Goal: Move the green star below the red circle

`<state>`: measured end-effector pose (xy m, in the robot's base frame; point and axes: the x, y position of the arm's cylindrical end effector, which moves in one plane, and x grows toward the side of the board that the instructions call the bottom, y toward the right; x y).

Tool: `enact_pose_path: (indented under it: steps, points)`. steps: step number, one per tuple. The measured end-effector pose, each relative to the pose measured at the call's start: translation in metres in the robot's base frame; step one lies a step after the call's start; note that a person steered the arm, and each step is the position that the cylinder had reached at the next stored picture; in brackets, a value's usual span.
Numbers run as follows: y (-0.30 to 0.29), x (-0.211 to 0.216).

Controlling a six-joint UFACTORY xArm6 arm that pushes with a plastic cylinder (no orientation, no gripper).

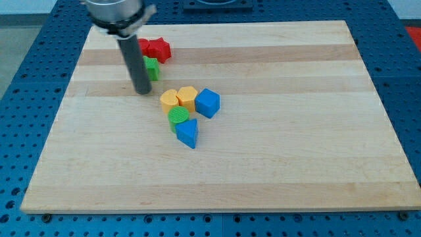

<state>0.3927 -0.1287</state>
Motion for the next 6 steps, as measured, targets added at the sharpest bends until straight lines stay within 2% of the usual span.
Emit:
enact_pose_path:
  steps: [1,3,6]
  points:
    - [0.034,-0.005]
    - [0.0,-0.032]
    - [-0.01,-0.021]
